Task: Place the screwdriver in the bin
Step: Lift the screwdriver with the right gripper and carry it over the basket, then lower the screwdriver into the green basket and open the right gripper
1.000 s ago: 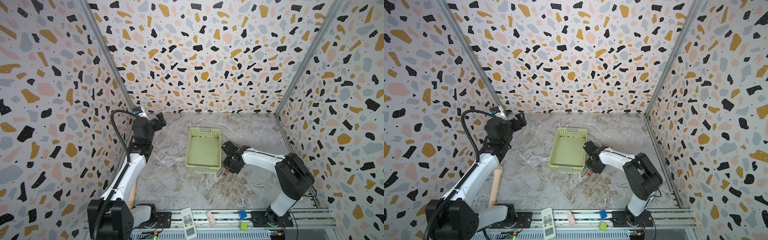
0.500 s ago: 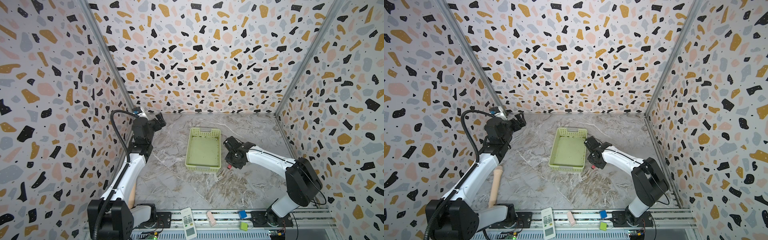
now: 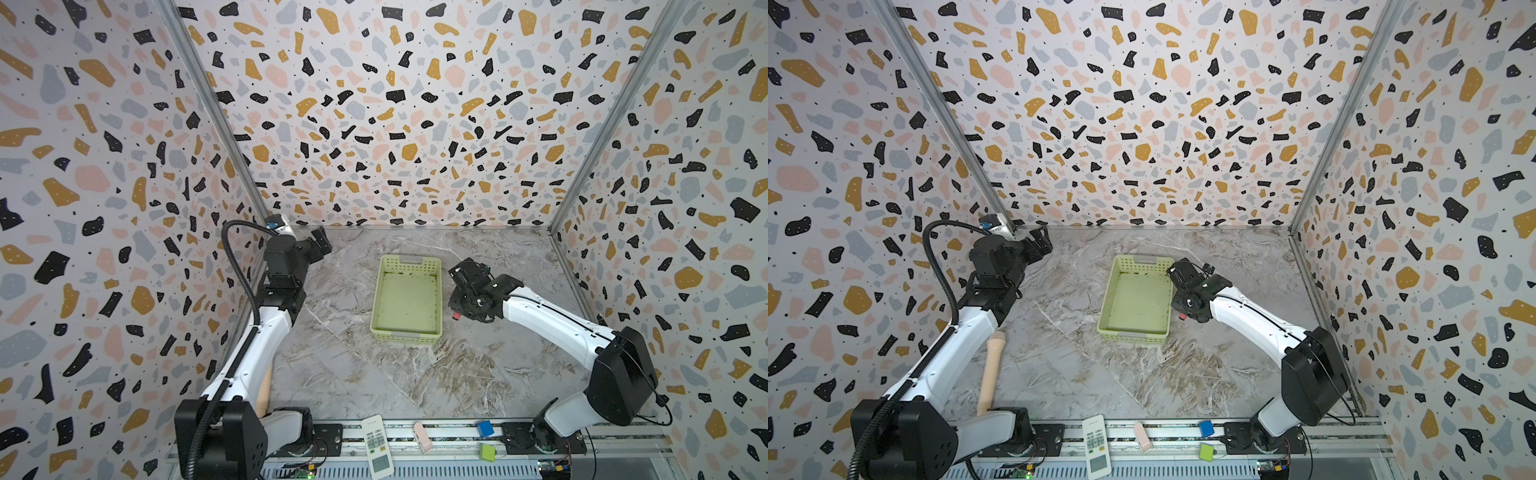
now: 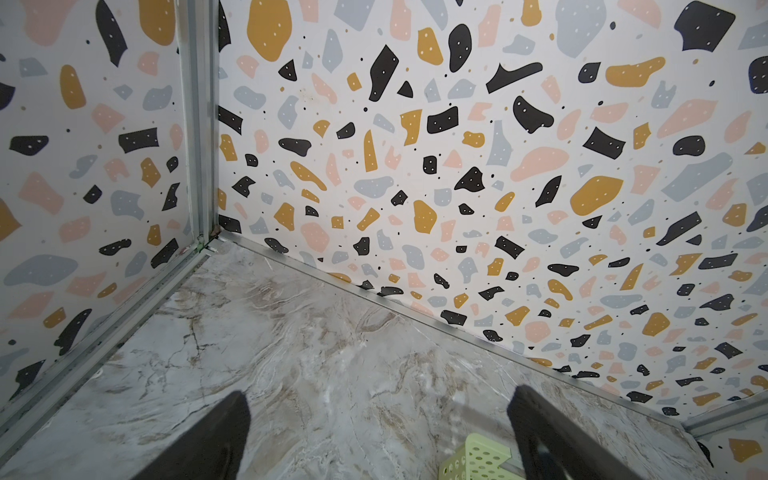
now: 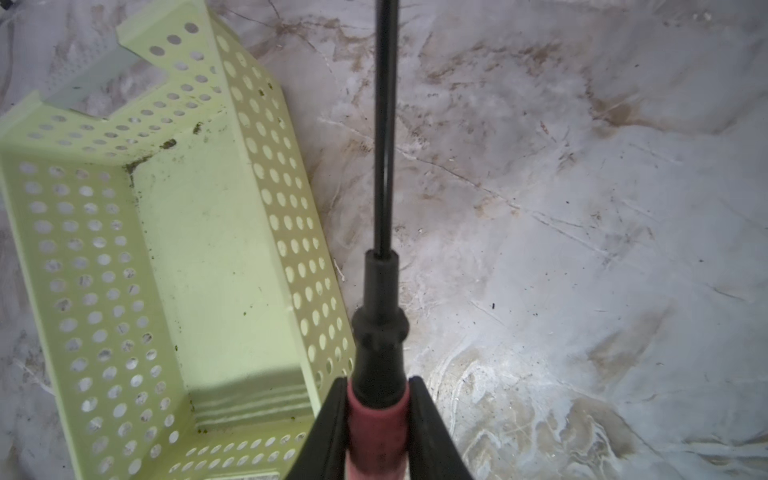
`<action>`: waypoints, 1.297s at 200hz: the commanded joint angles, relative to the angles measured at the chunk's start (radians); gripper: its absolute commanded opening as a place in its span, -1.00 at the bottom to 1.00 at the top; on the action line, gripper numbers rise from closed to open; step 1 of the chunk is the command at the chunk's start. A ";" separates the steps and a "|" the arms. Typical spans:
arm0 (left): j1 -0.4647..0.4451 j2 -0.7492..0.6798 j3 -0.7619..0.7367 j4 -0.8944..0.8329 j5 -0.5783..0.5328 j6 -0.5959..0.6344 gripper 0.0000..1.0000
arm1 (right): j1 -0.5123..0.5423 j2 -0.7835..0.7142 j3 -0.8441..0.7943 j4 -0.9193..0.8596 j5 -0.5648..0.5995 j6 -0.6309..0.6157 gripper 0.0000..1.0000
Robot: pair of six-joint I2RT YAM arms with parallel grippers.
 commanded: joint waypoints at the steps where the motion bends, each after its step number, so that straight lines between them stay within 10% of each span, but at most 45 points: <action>1: 0.005 0.004 0.000 0.026 0.004 0.007 0.99 | 0.019 -0.035 0.036 0.030 0.000 -0.058 -0.55; 259: 0.048 0.032 0.012 0.022 0.039 0.001 0.99 | 0.139 0.537 0.424 0.052 -0.139 -0.180 -0.47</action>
